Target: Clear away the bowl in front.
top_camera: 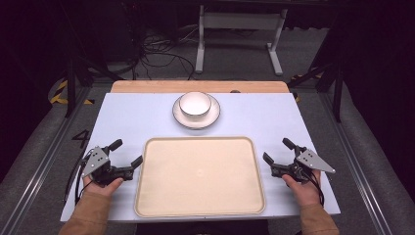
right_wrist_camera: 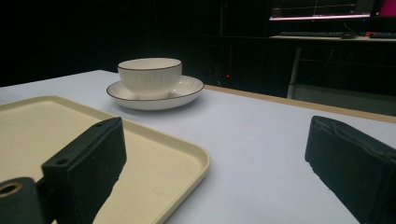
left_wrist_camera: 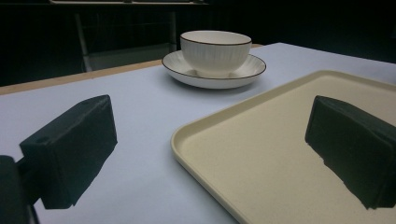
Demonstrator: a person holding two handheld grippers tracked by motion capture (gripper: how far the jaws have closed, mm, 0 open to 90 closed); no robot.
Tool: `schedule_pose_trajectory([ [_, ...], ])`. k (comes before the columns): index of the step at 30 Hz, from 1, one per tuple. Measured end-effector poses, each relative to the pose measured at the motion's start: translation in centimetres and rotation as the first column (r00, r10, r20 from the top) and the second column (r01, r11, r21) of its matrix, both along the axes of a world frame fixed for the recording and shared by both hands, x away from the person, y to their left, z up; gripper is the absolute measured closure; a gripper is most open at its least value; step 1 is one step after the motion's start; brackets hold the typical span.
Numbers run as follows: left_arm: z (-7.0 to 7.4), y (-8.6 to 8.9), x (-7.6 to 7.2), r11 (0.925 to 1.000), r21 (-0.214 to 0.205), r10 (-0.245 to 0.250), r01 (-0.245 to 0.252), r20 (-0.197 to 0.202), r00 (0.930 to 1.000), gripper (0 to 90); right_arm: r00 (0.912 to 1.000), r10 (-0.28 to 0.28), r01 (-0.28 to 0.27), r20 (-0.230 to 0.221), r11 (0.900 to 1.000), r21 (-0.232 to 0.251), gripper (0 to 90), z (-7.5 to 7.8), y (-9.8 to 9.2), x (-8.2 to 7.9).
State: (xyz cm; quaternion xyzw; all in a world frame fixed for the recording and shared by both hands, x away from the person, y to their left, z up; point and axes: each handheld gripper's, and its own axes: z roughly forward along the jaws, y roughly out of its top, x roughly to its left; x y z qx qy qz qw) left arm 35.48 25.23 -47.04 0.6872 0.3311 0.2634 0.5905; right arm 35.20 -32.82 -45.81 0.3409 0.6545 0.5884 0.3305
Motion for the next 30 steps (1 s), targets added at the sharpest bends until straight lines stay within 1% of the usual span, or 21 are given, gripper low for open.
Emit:
schedule_pose_trajectory([
  [21, 0.01, -0.08, -0.04, 1.0000, -0.004, -0.007, 0.007, -0.003, 1.0000, 2.7, 0.9999, 0.013, -0.013, -0.005, 0.9999, -0.003, 7.4, 0.00, -0.01, 0.06],
  [30, 0.13, -0.05, -0.04, 1.0000, -0.009, -0.001, 0.001, -0.006, 1.0000, 2.9, 0.9999, 0.014, -0.014, -0.006, 0.9999, -0.004, 7.5, 0.01, 0.00, 0.08],
])
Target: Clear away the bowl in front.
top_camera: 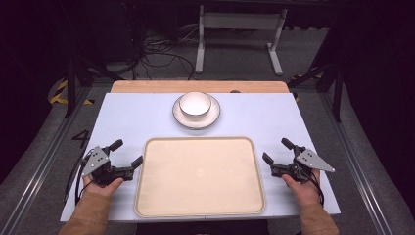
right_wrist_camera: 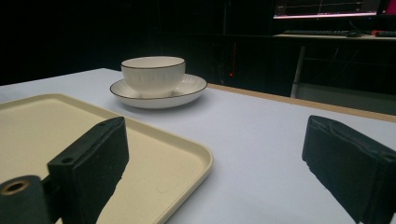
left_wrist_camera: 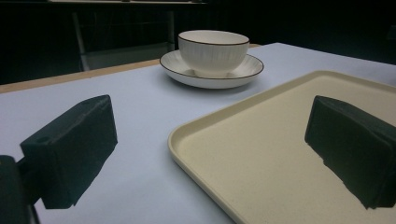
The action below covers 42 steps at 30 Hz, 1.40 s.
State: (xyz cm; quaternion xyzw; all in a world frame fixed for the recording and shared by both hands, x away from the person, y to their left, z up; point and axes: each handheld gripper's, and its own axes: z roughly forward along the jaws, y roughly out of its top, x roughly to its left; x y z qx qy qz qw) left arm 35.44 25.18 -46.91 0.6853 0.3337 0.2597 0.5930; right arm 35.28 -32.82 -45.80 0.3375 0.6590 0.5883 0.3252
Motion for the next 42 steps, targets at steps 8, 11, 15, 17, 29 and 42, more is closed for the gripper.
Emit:
schedule_pose_trajectory([
  [8, 1.5, -0.3, -0.2, 0.9997, -0.024, -0.007, 0.007, 0.021, 0.9998, 4.9, 1.0000, 0.002, -0.002, -0.006, 1.0000, -0.002, 7.8, 0.0, 0.0, 0.1],
  [11, 2.0, -0.3, -0.2, 0.9997, -0.023, -0.004, 0.005, 0.025, 0.9997, 5.6, 0.9999, 0.005, -0.005, -0.009, 1.0000, 0.000, 7.8, 0.0, -0.1, 0.1],
  [15, 2.9, -0.6, -0.3, 0.9996, -0.025, -0.015, 0.016, 0.029, 0.9995, 6.3, 0.9999, 0.008, -0.008, -0.008, 0.9999, -0.006, 7.8, 0.0, 0.0, 0.1],
  [17, 3.4, -0.6, -0.3, 0.9998, -0.011, -0.017, 0.017, 0.023, 0.9996, 7.1, 0.9999, 0.008, -0.008, -0.007, 0.9999, -0.014, 7.6, 0.0, 0.1, 0.1],
  [29, 5.6, -0.7, 0.1, 0.9994, -0.021, -0.025, 0.026, 0.038, 0.9990, 8.9, 0.9999, 0.005, -0.006, -0.014, 0.9999, -0.015, 7.3, 0.1, 0.1, 0.2],
  [42, 8.7, -1.9, 1.3, 0.9973, -0.004, -0.072, 0.073, 0.061, 0.9955, 9.2, 0.9998, 0.016, -0.016, -0.014, 0.9997, -0.018, 7.6, 0.1, 0.1, 0.2],
])
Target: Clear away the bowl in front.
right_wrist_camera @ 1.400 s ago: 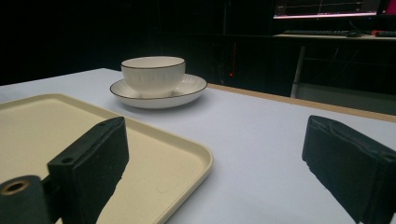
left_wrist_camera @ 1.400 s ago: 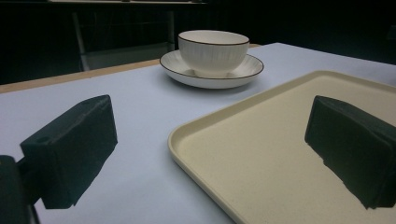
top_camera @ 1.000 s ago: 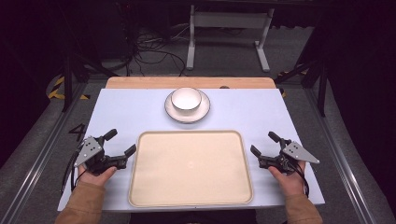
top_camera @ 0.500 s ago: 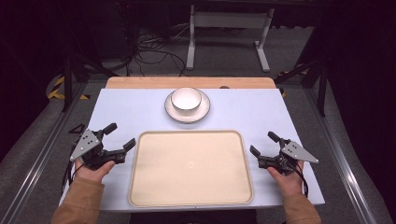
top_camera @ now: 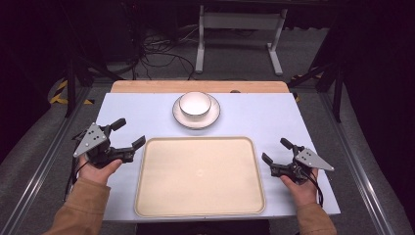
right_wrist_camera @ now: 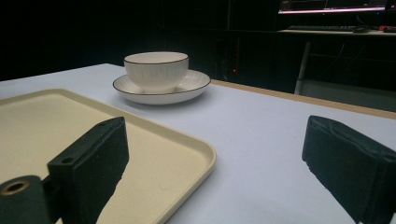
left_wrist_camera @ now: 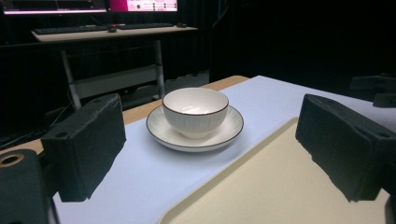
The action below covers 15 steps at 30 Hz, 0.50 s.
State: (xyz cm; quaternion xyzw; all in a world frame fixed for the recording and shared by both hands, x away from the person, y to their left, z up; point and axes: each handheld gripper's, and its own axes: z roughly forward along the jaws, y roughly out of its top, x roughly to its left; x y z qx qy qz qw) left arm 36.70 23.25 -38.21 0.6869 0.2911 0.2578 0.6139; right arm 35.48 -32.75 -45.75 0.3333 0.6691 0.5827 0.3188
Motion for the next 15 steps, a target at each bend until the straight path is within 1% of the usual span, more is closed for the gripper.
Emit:
schedule_pose_trajectory([
  [1, 0.0, 0.0, 0.0, 1.0000, 0.000, 0.000, 0.000, 0.000, 1.0000, 10.0, 1.0000, 0.000, 0.000, 0.000, 1.0000, 0.000, 7.6, 0.0, 0.0, 0.0],
  [2, 0.2, -0.1, 0.1, 0.9998, 0.013, -0.013, 0.013, 0.001, 0.9999, 10.0, 1.0000, 0.001, -0.001, 0.000, 1.0000, 0.001, 7.8, 0.0, 0.0, 0.0],
  [3, 0.4, -0.2, 0.1, 0.9998, 0.014, -0.014, 0.014, 0.008, 0.9999, 12.9, 1.0000, 0.000, 0.000, 0.000, 1.0000, 0.001, 8.1, 0.0, 0.0, 0.0],
  [4, 0.6, -0.3, 0.1, 0.9998, 0.015, -0.010, 0.010, 0.011, 0.9999, 13.1, 1.0000, -0.002, 0.002, -0.003, 1.0000, 0.001, 8.0, 0.0, 0.0, 0.0],
  [5, 0.7, -0.3, 0.2, 0.9999, 0.011, -0.011, 0.011, 0.011, 0.9999, 13.1, 1.0000, -0.004, 0.004, -0.003, 1.0000, 0.001, 7.8, 0.0, 0.0, 0.0],
  [7, 1.0, -0.4, 0.5, 0.9997, -0.014, -0.017, 0.017, 0.012, 0.9998, 13.1, 1.0000, -0.006, 0.006, -0.002, 1.0000, 0.000, 7.2, 0.0, 0.0, 0.0],
  [8, 1.2, -0.5, 0.7, 0.9995, -0.018, -0.024, 0.024, 0.010, 0.9997, 13.1, 1.0000, -0.008, 0.008, -0.002, 1.0000, -0.001, 7.0, 0.0, 0.0, 0.0],
  [11, 1.4, -0.7, 1.0, 0.9996, -0.014, -0.024, 0.024, 0.014, 0.9996, 13.2, 0.9999, -0.011, 0.011, -0.005, 0.9999, -0.003, 7.0, 0.0, 0.1, 0.0],
  [12, 1.7, -0.9, 1.4, 0.9993, -0.018, -0.033, 0.034, 0.015, 0.9993, 13.3, 0.9999, -0.012, 0.012, -0.007, 0.9999, -0.004, 7.0, 0.0, 0.2, 0.0],
  [13, 1.7, -0.9, 1.4, 0.9993, -0.018, -0.033, 0.034, 0.015, 0.9993, 14.0, 0.9999, -0.012, 0.012, -0.007, 0.9999, -0.004, 7.0, 0.0, 0.2, 0.0],
  [14, 1.8, -1.0, 1.6, 0.9988, -0.025, -0.043, 0.043, 0.014, 0.9990, 16.0, 0.9999, -0.011, 0.011, -0.007, 0.9998, -0.016, 7.0, 0.0, 0.2, 0.0],
  [15, 2.1, -1.4, 2.0, 0.9973, -0.029, -0.066, 0.067, 0.012, 0.9977, 17.6, 0.9999, -0.011, 0.011, -0.006, 0.9998, -0.018, 7.0, 0.0, 0.2, 0.0],
])
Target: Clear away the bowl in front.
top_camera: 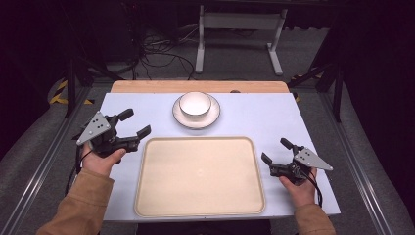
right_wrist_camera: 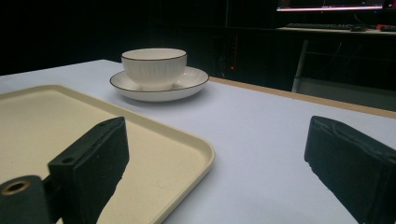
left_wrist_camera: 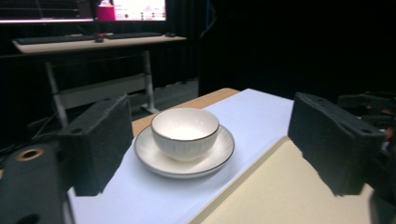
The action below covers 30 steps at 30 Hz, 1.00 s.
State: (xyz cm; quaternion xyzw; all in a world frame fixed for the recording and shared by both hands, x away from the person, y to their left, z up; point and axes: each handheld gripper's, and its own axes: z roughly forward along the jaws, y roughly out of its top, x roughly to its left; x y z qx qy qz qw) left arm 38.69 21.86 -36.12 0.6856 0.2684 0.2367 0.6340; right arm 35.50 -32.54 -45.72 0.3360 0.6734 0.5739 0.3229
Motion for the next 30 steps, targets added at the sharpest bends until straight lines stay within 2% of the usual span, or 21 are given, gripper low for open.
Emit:
schedule_pose_trajectory([
  [3, 0.4, -0.4, 0.6, 0.9997, 0.009, -0.021, 0.021, 0.004, 0.9998, 18.4, 1.0000, -0.002, 0.002, 0.000, 1.0000, 0.000, 7.0, 0.0, 0.0, 0.0],
  [6, 1.2, -1.1, 1.9, 0.9983, 0.010, -0.057, 0.057, -0.015, 0.9983, 22.1, 1.0000, -0.001, 0.001, 0.002, 1.0000, -0.008, 7.2, 0.0, 0.1, 0.0],
  [11, 2.1, -1.8, 3.2, 0.9975, 0.005, -0.070, 0.071, -0.022, 0.9973, 24.1, 1.0000, -0.002, 0.002, 0.000, 0.9999, -0.013, 7.2, 0.0, 0.1, 0.0],
  [17, 3.1, -3.4, 5.1, 0.9952, 0.024, -0.094, 0.095, -0.039, 0.9948, 26.9, 1.0000, -0.008, 0.008, 0.003, 0.9998, -0.016, 7.2, 0.0, 0.2, 0.0],
  [24, 3.6, -5.4, 6.7, 0.9927, 0.047, -0.109, 0.111, -0.050, 0.9928, 24.1, 1.0000, -0.010, 0.010, 0.000, 0.9999, -0.014, 7.2, 0.0, 0.2, 0.0],
  [30, 3.7, -6.5, 7.6, 0.9924, 0.042, -0.113, 0.116, -0.052, 0.9922, 19.9, 0.9999, -0.013, 0.013, -0.002, 0.9998, -0.012, 7.2, 0.0, 0.2, 0.0],
])
